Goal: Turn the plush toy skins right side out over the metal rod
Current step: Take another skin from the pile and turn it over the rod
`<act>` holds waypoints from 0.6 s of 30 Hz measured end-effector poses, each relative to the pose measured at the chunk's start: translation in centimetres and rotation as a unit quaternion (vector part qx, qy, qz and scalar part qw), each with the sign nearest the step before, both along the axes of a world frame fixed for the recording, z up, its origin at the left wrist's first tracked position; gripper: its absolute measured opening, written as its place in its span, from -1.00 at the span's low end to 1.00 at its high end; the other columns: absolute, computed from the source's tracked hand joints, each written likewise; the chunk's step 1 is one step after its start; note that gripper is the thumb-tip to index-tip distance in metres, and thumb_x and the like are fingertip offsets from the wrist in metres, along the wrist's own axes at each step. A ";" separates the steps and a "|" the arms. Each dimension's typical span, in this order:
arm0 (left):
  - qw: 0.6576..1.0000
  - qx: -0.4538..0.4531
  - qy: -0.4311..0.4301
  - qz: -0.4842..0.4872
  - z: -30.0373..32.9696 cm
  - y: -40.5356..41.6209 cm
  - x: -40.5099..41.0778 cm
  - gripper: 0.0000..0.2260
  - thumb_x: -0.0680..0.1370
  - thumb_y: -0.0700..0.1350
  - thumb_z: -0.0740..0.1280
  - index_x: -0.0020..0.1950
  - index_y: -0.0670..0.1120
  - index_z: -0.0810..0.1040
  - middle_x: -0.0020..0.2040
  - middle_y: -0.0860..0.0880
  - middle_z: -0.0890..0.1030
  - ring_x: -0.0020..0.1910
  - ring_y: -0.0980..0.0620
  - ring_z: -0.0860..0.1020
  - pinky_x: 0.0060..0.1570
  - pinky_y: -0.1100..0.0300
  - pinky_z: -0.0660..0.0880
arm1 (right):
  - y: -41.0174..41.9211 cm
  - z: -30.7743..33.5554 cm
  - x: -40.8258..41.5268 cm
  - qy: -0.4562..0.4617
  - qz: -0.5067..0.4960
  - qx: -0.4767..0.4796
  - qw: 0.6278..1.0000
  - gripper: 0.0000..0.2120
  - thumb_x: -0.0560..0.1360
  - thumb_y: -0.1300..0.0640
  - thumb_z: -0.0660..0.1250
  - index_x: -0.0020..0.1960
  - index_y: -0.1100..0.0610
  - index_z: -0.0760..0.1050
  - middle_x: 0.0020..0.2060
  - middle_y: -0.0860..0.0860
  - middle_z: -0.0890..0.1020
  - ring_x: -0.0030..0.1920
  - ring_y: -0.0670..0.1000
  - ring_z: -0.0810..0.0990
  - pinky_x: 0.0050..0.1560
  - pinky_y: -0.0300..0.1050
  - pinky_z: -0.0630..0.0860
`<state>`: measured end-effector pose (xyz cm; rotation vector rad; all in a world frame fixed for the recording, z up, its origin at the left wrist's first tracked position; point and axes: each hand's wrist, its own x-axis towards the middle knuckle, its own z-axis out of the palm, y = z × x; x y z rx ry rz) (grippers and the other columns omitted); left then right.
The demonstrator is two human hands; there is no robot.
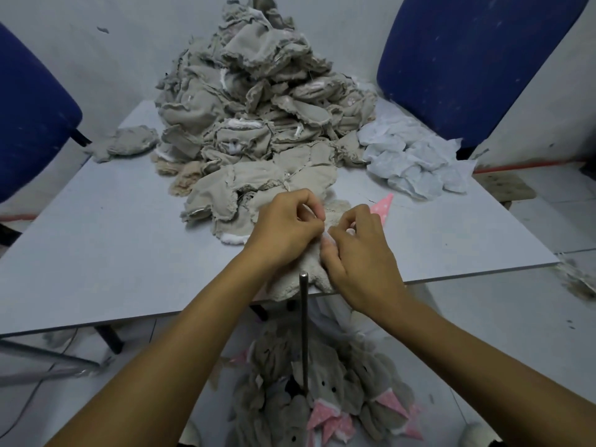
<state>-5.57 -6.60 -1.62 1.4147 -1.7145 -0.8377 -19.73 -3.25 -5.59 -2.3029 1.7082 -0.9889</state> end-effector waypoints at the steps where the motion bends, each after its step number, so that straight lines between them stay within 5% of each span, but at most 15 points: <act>1: 1.000 0.009 -0.008 -0.003 0.0 -0.1 0.1 -0.82 0.44 -0.29 0.36 -0.22 0.00 0.59 -0.34 -0.04 0.60 -0.31 0.02 0.54 -0.15 -0.08 0.57 | 0.1 0.0 -0.1 -0.013 0.004 -0.003 1.000 -0.73 0.61 0.06 0.20 -0.14 0.19 0.54 0.02 0.06 0.41 0.02 0.07 0.40 -0.17 0.04 0.48; 6: 0.999 0.023 0.002 -0.034 0.2 -0.3 0.1 -0.82 0.48 -0.28 0.34 -0.17 0.01 0.56 -0.37 -0.04 0.52 -0.32 -0.04 0.49 -0.17 -0.15 0.54 | 0.0 0.2 -1.0 -0.104 0.002 -0.055 0.993 -0.87 0.51 0.20 0.44 0.03 0.20 0.59 -0.08 0.05 0.56 -0.09 0.03 0.52 -0.11 -0.22 0.37; 9: 0.999 0.017 0.025 -0.043 0.2 -0.1 0.0 -0.80 0.47 -0.32 0.33 -0.18 -0.01 0.56 -0.33 -0.17 0.54 -0.32 -0.06 0.49 -0.19 -0.19 0.53 | -0.2 0.0 -1.0 -0.039 0.033 -0.053 0.997 -0.87 0.57 0.14 0.37 0.02 0.15 0.66 -0.12 0.03 0.61 -0.11 0.05 0.49 -0.10 -0.17 0.34; 13: 0.999 0.023 0.034 -0.026 0.3 -0.2 0.5 -0.78 0.48 -0.33 0.31 -0.18 -0.01 0.57 -0.28 -0.23 0.59 -0.34 -0.06 0.47 -0.25 -0.20 0.51 | -0.4 0.6 -1.7 -0.036 0.104 -0.006 0.994 -0.74 0.62 0.15 0.19 0.13 0.10 0.64 -0.05 -0.11 0.66 -0.11 -0.16 0.37 0.01 -0.27 0.32; 18: 0.999 0.018 0.023 -0.032 0.5 -0.2 0.4 -0.79 0.49 -0.34 0.29 -0.18 -0.04 0.58 -0.32 -0.12 0.56 -0.33 -0.05 0.48 -0.23 -0.18 0.53 | -0.3 0.0 -1.3 -0.049 0.085 -0.002 0.995 -0.82 0.64 0.06 0.21 0.22 0.04 0.43 -0.14 -0.03 0.56 -0.14 0.01 0.46 -0.12 -0.06 0.42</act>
